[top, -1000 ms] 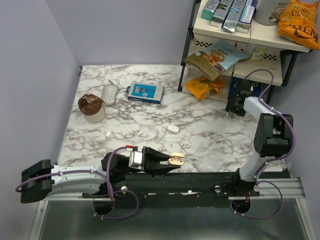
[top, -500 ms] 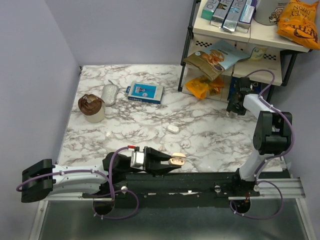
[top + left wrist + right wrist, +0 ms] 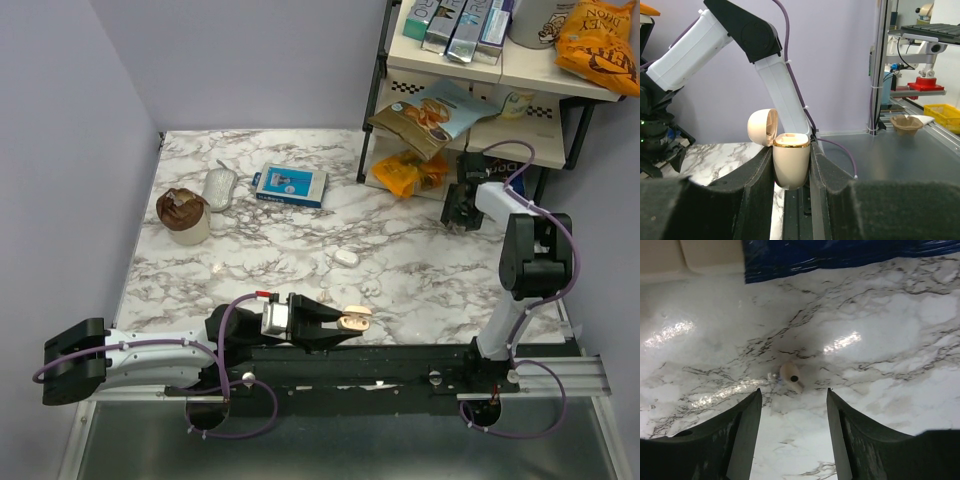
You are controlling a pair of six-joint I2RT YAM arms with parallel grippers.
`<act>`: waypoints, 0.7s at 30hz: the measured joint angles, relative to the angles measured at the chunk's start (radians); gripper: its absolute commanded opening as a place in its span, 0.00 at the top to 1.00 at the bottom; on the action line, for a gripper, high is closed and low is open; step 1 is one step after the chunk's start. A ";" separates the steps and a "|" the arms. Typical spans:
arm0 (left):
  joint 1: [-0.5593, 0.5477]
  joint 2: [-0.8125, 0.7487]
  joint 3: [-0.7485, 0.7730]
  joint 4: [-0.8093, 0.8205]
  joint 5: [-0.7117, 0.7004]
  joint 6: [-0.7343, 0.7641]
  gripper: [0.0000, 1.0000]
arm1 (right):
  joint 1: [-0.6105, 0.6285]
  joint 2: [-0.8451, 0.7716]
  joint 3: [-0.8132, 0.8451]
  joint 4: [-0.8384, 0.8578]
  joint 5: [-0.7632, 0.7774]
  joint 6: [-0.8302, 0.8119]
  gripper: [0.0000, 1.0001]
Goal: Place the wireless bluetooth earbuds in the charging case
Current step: Adjust the earbud at the center of the board.
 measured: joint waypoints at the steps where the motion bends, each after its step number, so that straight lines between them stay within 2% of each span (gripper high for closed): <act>1: 0.000 0.000 0.000 0.000 0.000 0.000 1.00 | 0.007 0.010 0.006 -0.003 -0.006 -0.008 0.40; 11: 0.000 -0.002 -0.003 0.000 -0.007 0.000 1.00 | 0.031 0.061 0.053 -0.031 -0.026 -0.034 0.41; 21: 0.000 -0.002 -0.003 0.000 -0.008 0.003 1.00 | 0.031 0.064 0.058 -0.039 -0.040 -0.043 0.45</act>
